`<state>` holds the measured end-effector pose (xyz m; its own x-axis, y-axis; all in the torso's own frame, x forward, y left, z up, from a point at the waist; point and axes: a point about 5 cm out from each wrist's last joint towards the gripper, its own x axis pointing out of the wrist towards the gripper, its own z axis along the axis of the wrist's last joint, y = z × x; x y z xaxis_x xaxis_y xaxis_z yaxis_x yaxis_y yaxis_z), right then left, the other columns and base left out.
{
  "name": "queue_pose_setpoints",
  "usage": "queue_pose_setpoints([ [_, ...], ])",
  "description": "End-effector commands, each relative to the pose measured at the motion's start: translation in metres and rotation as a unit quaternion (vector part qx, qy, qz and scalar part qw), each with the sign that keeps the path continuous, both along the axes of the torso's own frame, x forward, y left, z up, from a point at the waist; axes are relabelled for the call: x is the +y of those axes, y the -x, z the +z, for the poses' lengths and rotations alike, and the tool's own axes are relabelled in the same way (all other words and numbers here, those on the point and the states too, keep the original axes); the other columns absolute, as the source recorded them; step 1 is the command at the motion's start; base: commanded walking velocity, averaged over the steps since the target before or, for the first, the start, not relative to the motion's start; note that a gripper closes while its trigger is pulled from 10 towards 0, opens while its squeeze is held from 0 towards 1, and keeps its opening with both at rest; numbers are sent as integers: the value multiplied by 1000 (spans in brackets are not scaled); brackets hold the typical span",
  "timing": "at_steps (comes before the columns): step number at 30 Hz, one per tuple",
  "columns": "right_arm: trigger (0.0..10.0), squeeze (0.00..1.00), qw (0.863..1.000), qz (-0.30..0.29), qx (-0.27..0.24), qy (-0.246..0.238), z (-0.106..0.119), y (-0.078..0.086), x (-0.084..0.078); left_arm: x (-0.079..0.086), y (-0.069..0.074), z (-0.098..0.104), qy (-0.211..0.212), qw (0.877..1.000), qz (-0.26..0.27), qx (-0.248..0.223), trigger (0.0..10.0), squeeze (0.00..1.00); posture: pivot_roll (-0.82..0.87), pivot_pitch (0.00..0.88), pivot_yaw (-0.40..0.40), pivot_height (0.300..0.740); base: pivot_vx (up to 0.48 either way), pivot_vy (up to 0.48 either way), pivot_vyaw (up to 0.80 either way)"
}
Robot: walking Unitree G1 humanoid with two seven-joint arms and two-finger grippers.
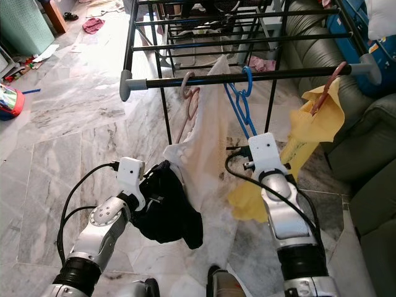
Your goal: Hang hanger
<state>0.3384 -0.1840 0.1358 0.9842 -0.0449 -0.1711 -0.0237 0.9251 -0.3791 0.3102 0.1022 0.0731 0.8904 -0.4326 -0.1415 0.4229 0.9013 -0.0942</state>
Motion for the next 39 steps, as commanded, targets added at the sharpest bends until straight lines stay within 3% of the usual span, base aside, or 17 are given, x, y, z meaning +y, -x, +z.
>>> queue_pose_setpoints([
  [1,10000,322,1000,-2,5,6,-2,-2,-1,0,0,-2,-6,1000,-4,4,10000,0,-207,202,78,740,0,0,0],
  [2,10000,27,1000,0,5,9,0,-6,-2,0,1,-2,-6,1000,-5,4,10000,0,-205,203,76,740,0,0,0],
  [3,10000,4,1000,0,5,11,1,-9,-3,0,1,-2,-6,1000,-6,4,10000,0,-205,203,76,740,0,0,0],
  [25,10000,0,1000,8,2,-2,18,-46,-1,0,3,-5,-12,1000,-11,13,10000,0,-193,202,72,740,0,0,0],
  [26,6588,0,1000,7,2,-3,18,-46,-1,0,3,-5,-12,1000,-11,13,10000,0,-193,202,72,740,0,0,0],
  [27,1804,0,1000,7,3,-5,18,-47,-1,0,3,-5,-12,1000,-11,13,10000,0,-192,202,71,740,0,0,0],
  [28,0,0,1000,9,4,-11,17,-47,0,0,3,-5,-13,1000,-11,14,10000,0,-190,202,71,740,0,0,0],
  [39,0,0,1000,13,12,-24,13,-49,3,0,3,-7,-17,1000,-9,18,10000,0,-191,203,72,740,0,0,0],
])
